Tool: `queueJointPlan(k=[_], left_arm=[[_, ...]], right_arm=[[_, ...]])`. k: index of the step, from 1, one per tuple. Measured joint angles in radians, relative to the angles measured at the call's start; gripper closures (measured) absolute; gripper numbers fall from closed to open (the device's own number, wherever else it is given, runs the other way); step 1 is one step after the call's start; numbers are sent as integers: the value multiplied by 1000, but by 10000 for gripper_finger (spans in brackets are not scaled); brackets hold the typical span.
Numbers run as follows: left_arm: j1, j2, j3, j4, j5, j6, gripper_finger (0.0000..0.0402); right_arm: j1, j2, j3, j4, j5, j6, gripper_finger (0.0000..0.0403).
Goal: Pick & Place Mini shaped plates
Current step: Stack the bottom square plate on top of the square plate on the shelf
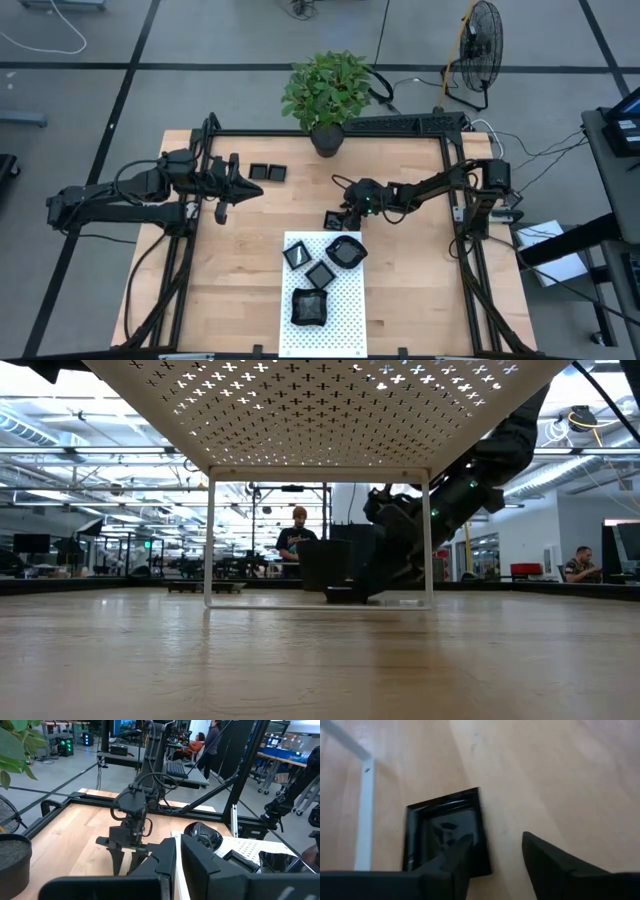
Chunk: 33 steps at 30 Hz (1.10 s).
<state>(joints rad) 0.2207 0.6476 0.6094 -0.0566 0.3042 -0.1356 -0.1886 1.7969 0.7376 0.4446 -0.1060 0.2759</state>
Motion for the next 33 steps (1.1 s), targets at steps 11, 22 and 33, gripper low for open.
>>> queueJointPlan(k=[11,22,33], left_arm=[[0,0,0,0,0,1,371],[0,0,0,0,0,1,371],[0,0,0,0,0,3,371]], right_arm=[[1,-2,0,1,-3,-85,389],[-8,-36,0,70,3,-131,401],[-58,-242,0,106,80,-196,402]])
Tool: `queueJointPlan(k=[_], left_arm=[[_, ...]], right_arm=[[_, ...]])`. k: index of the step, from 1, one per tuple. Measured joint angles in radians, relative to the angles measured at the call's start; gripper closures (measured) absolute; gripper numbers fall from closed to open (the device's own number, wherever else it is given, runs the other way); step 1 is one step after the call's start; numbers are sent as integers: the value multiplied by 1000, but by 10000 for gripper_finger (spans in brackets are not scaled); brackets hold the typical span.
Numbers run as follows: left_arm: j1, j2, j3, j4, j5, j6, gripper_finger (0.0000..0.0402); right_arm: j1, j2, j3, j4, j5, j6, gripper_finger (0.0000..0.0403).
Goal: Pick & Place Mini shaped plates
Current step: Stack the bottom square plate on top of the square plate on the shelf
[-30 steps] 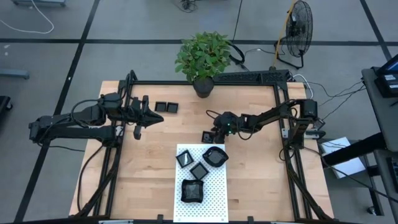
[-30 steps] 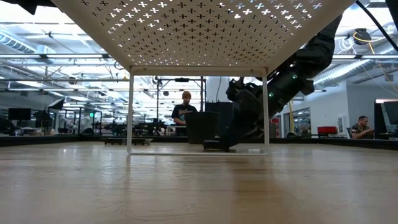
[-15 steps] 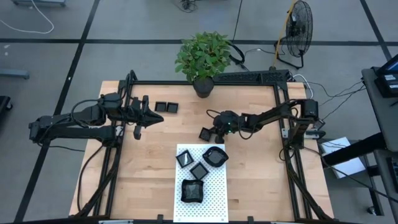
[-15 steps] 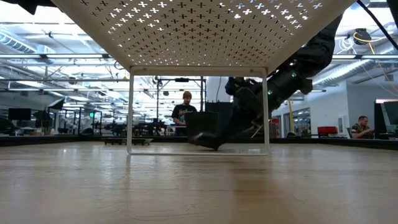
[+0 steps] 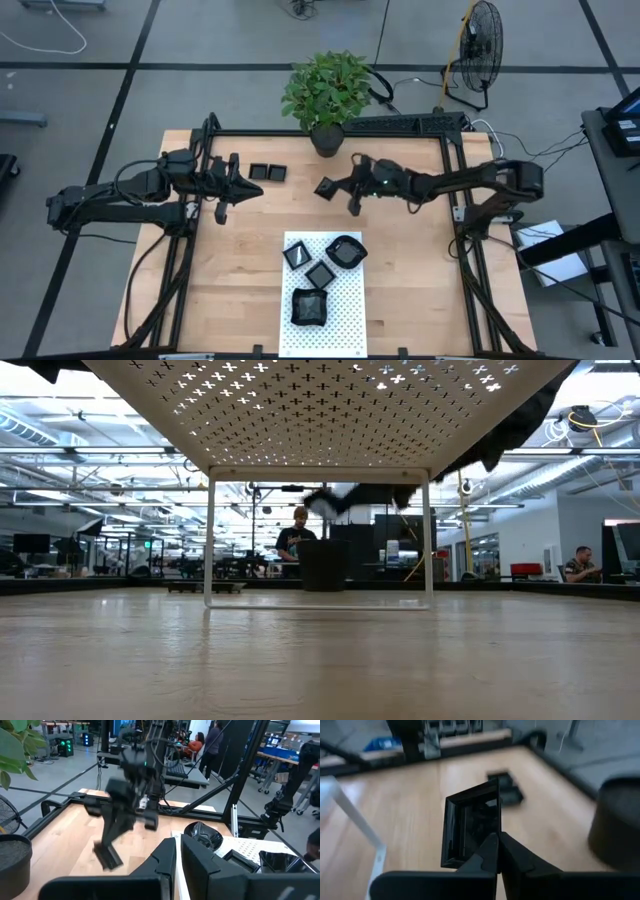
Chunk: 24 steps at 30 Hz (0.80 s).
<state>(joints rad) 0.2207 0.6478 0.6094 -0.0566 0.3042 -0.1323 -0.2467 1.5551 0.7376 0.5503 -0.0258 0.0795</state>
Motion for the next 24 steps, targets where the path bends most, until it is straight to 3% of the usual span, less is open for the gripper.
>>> queueJointPlan(k=[5,9,12,19,24], left_arm=[[0,0,0,0,0,52,371],[0,0,0,0,0,82,371],[0,0,0,0,0,78,371],[0,0,0,0,0,113,371],[0,0,0,0,0,125,371]], right_arm=[[-9,-116,25,-15,-22,-21,403],[-1,-173,129,-94,-169,-18,403],[28,-175,281,-275,-283,-25,403],[144,-56,661,-825,-319,-134,403],[243,77,792,-913,-348,-145,403]])
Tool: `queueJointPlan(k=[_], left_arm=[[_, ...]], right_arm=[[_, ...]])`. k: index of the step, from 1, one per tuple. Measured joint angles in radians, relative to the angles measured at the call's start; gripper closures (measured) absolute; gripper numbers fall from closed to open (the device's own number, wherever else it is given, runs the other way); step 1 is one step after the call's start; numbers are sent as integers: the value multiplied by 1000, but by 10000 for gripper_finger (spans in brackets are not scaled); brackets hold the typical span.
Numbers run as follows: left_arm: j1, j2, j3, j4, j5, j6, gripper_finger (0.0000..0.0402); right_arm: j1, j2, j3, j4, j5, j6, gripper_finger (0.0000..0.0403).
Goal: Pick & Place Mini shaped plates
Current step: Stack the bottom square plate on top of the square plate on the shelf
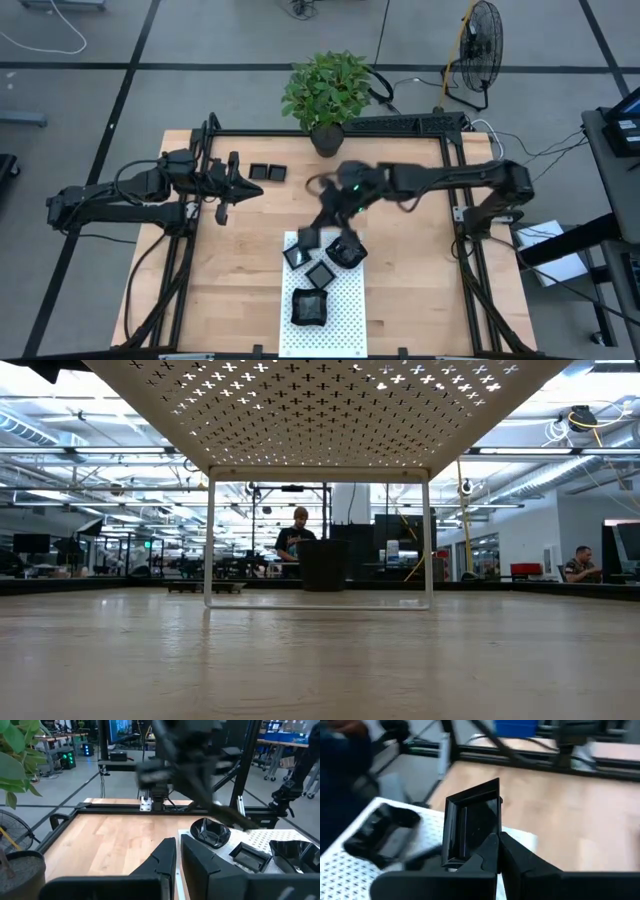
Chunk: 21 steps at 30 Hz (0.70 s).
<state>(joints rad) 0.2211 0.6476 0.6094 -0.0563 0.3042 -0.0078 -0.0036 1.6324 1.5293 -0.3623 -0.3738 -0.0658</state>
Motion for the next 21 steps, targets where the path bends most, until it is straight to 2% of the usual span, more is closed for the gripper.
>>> queueJointPlan(k=[4,11,21], left_arm=[[0,0,0,0,0,4,371],[0,0,0,-10,0,6,371],[0,0,0,-30,0,5,371]], right_arm=[[48,89,61,2,-46,-37,403],[63,196,97,43,-46,-79,403],[56,223,96,40,-43,-113,403]])
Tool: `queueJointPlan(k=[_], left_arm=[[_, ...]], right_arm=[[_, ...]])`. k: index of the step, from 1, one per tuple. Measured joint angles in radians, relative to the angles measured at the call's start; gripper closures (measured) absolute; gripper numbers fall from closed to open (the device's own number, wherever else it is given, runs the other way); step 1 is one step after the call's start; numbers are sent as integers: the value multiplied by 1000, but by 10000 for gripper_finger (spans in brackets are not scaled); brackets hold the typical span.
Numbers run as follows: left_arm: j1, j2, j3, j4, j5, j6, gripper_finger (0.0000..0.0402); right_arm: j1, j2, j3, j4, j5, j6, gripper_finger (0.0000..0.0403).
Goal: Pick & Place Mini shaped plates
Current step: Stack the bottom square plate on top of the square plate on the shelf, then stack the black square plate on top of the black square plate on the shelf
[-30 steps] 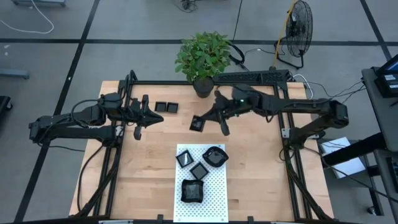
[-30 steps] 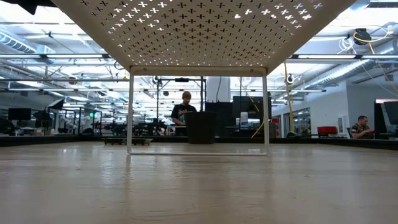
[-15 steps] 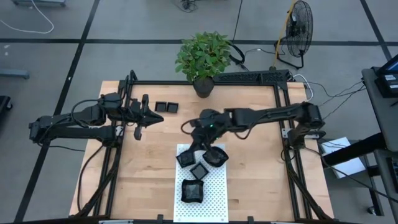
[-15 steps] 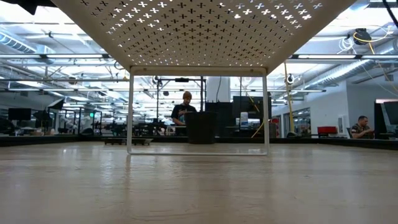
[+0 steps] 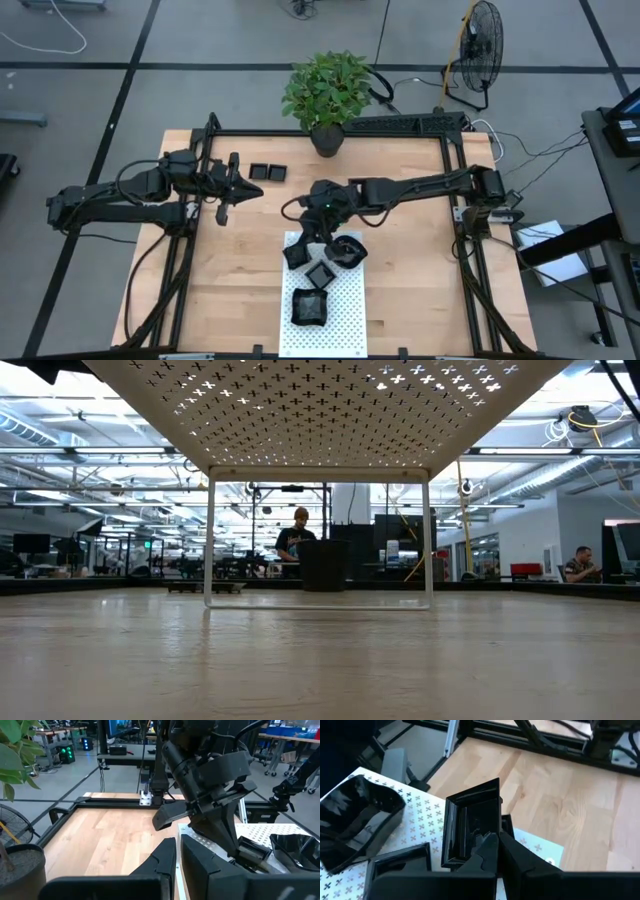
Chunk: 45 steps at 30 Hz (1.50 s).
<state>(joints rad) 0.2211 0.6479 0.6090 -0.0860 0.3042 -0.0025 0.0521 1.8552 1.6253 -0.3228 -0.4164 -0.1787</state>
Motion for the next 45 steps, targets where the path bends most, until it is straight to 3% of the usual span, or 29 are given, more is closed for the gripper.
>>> queueJointPlan(k=[18,25,33,41,45], left_arm=[[0,0,0,8,0,28,371],[0,24,0,10,5,23,371],[0,93,0,79,-67,53,371],[0,121,0,106,-175,58,371],[0,121,0,107,-210,54,371]], right_arm=[[0,-1,0,-1,4,-181,363],[13,-62,0,-63,123,-121,307],[72,-82,-1,-255,132,-172,235],[174,-82,-1,-332,236,-188,237],[231,-82,-1,-340,239,-196,242]])
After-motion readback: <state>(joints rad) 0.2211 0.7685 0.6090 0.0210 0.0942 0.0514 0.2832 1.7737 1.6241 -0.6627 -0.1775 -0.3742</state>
